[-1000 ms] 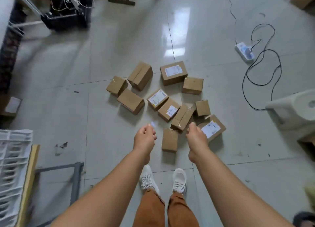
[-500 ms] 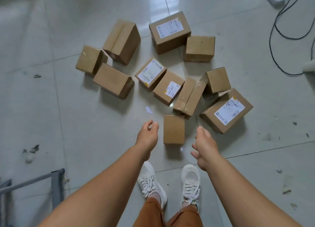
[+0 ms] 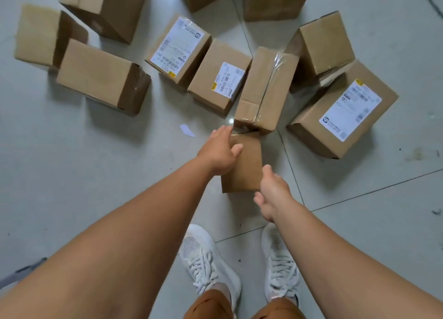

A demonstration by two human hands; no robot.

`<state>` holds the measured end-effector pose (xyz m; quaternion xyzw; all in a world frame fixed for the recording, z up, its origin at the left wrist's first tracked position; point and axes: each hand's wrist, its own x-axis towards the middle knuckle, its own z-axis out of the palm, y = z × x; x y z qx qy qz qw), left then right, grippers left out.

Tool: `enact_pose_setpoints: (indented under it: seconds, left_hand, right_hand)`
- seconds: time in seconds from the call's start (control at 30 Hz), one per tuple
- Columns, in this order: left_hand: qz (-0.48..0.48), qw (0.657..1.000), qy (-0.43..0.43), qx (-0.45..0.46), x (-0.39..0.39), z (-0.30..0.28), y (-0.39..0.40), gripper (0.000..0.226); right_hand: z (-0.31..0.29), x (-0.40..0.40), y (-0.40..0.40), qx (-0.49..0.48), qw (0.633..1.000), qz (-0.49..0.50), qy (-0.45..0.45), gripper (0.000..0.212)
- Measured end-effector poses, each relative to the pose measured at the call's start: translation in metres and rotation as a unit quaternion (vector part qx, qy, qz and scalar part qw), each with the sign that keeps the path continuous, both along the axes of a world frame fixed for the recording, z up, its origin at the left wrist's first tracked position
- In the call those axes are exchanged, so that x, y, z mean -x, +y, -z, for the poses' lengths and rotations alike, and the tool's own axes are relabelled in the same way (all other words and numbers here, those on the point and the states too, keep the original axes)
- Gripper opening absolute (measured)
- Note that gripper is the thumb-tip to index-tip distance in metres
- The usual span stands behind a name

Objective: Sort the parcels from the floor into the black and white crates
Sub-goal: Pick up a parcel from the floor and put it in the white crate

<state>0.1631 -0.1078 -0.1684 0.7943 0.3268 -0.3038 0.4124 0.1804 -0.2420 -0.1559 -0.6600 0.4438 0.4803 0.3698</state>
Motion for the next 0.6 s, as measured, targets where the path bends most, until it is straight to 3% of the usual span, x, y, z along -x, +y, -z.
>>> enact_pose_setpoints:
  seconds: [0.13, 0.23, 0.3, 0.37, 0.47, 0.6]
  left_hand:
    - [0.097, 0.994, 0.037, -0.042, -0.004, 0.026, 0.002, 0.064]
    - [0.085, 0.994, 0.062, -0.040, -0.001, 0.029, 0.002, 0.064]
    - [0.032, 0.996, 0.080, -0.024, 0.006, 0.022, 0.001, 0.061]
    - [-0.090, 0.992, 0.082, 0.025, 0.018, 0.008, -0.004, 0.053]
    - [-0.259, 0.961, 0.057, 0.074, 0.031, -0.026, -0.010, 0.040]
    - [-0.359, 0.930, 0.007, 0.083, 0.039, -0.082, -0.012, 0.038]
  right_hand:
    - [0.022, -0.003, -0.002, 0.007, 0.999, 0.046, 0.015, 0.050]
    - [0.029, -0.003, -0.006, -0.002, 0.997, 0.074, 0.013, 0.049]
    - [0.030, -0.002, -0.009, -0.009, 0.996, 0.086, 0.007, 0.047]
    - [0.020, 0.002, -0.014, -0.004, 0.996, 0.091, 0.006, 0.038]
    - [-0.010, 0.003, -0.018, -0.001, 0.996, 0.090, 0.000, 0.032]
    - [-0.068, -0.006, -0.020, -0.002, 0.998, 0.062, -0.031, 0.027]
